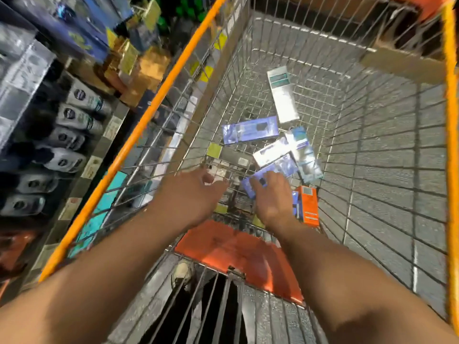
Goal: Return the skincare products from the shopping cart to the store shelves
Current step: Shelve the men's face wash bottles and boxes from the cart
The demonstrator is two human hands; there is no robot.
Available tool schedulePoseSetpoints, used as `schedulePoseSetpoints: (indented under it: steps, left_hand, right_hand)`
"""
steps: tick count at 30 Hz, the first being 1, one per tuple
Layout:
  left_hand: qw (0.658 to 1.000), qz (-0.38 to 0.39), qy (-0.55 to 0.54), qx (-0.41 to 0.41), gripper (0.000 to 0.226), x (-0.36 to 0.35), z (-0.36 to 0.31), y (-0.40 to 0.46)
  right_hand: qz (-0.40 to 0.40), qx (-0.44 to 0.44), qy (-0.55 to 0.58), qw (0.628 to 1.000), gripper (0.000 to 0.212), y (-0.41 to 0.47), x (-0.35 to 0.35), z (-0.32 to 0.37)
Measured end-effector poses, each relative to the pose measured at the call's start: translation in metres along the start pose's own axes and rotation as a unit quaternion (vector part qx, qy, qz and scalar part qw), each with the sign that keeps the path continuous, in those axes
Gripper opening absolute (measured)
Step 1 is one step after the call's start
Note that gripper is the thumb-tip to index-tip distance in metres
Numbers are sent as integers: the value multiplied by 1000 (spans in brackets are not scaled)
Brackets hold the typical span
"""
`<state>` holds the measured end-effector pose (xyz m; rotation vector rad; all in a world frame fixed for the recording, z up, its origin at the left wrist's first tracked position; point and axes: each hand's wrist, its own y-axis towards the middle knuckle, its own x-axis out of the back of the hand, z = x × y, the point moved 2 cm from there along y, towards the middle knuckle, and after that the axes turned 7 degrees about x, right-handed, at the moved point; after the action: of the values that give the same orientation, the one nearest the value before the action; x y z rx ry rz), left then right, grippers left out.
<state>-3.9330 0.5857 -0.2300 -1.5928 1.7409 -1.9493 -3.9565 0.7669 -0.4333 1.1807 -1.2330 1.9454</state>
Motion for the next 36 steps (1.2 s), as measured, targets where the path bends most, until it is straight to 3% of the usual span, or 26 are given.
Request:
schedulePoseSetpoints:
  steps: [2,6,8,14,16,20,26,31,36]
  left_hand:
    - [1000,5,-24,17,34,-8,5,9]
    - [999,10,-41,21,26,-15,13,20]
    - [998,13,-52,20,27,-14,16,22]
    - [998,6,-56,20,21,-5,16,21]
    - [999,2,-44,19,24,-3,14,17]
    - [999,17,-48,8,32,0,6,2]
    - [993,24,-110,-26,28,13,-2,-42]
    - [978,0,-198,-67,17,36,5,-79]
    - [954,-19,-264,-143,20,64,3,-118]
  right_hand:
    - [7,-18,-4,1000,47,14,-10,-5]
    - [51,-24,-39,998,72,30,-22,-8]
    - [46,-32,-44,997,73,34,-22,-7]
    - [-48,-17,23,998,71,33,-13,-12]
    - [-89,-20,69,993,60,28,-9,-19]
    - [-155,-79,304,937,32,7,11,-23]
    - [-284,-188,469,815,34,-36,79,0]
    - [-322,-171,480,798,38,-68,135,31]
    - [-357,-127,478,793,41,-103,209,64]
